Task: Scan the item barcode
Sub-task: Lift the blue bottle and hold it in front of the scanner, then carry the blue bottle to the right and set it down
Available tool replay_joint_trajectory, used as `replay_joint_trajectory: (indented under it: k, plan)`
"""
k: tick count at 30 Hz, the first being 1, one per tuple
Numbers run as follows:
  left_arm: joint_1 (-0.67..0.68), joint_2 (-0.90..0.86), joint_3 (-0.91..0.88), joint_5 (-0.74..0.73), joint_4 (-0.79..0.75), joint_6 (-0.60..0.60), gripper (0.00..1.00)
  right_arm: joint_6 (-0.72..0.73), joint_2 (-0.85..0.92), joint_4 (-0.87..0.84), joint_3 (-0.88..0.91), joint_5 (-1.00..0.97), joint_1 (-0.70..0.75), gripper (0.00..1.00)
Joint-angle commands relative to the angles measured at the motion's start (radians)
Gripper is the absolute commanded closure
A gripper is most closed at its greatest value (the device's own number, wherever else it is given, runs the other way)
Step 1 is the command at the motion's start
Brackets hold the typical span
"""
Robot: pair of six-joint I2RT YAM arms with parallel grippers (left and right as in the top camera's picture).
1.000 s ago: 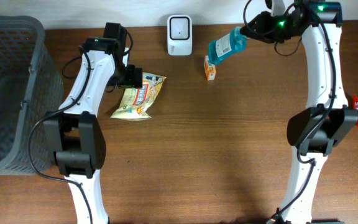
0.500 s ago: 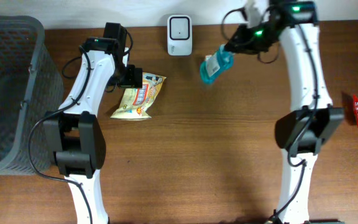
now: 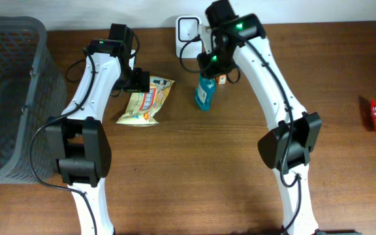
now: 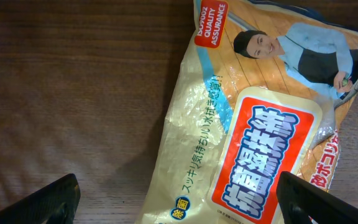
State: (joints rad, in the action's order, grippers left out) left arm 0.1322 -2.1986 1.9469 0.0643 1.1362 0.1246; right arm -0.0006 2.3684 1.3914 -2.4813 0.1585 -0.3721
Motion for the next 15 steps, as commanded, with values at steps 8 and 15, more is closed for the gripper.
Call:
replay_joint_trajectory:
  k: [8,15]
  plan:
    - [0.003,-0.004,0.015,0.008,0.001,-0.005,0.01,0.017,-0.034,-0.018,0.054,-0.017,-0.054,0.74]
    - [0.003,-0.004,0.015,0.008,0.001,-0.005,0.01,0.066,-0.06,-0.007,0.011,-0.198,-0.027,0.78]
